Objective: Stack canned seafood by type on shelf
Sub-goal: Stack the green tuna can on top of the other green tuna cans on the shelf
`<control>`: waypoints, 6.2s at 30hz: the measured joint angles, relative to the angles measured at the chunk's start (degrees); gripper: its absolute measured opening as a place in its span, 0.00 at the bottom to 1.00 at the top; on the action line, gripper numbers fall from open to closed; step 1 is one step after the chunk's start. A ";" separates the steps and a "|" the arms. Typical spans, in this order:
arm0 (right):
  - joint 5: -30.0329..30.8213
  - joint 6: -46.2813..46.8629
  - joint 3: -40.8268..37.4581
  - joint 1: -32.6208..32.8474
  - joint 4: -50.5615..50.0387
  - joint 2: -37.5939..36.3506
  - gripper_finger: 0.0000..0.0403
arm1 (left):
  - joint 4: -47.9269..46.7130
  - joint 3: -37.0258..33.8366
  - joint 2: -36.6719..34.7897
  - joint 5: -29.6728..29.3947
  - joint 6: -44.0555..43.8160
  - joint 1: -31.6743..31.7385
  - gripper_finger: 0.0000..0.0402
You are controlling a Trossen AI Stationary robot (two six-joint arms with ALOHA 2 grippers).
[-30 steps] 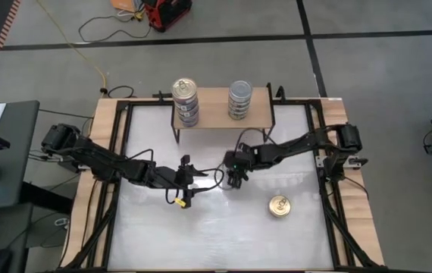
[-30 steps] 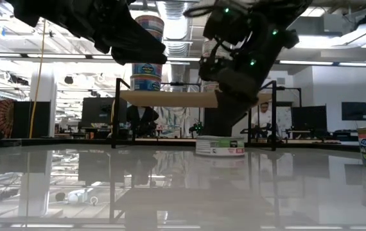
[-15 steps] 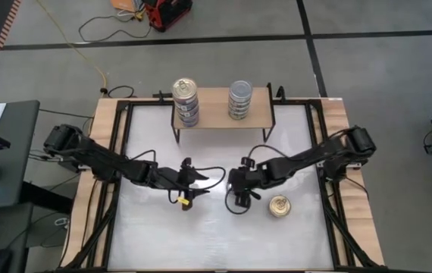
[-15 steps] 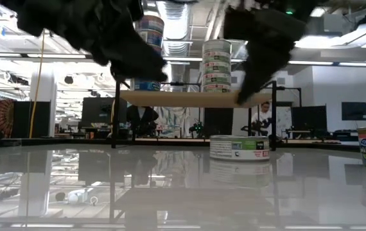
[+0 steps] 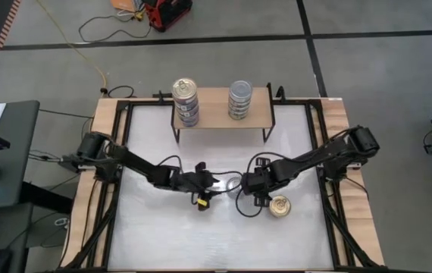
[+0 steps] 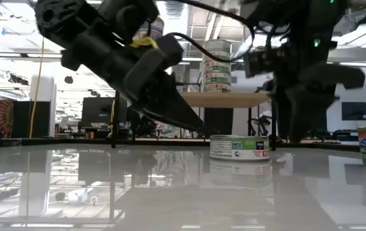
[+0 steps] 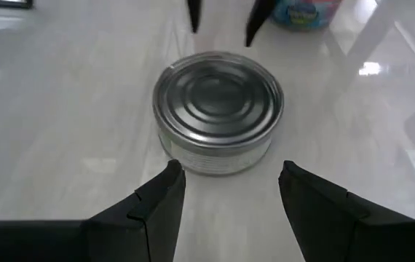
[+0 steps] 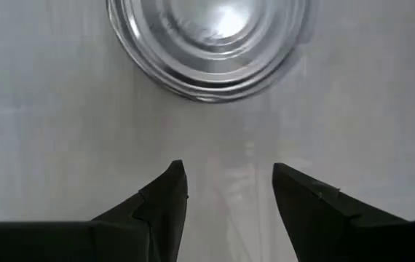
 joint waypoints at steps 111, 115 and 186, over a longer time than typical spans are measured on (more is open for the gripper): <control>-1.33 21.99 -12.13 6.74 -2.59 -19.55 0.58 | -1.48 25.43 17.24 6.73 5.49 3.81 0.53; -3.35 22.37 -12.09 6.65 -5.51 -20.24 0.58 | -1.51 25.40 17.32 8.33 4.35 4.79 0.53; 8.18 10.66 -12.78 10.02 28.51 -24.90 0.58 | 3.80 5.65 13.83 10.94 -3.28 2.52 0.34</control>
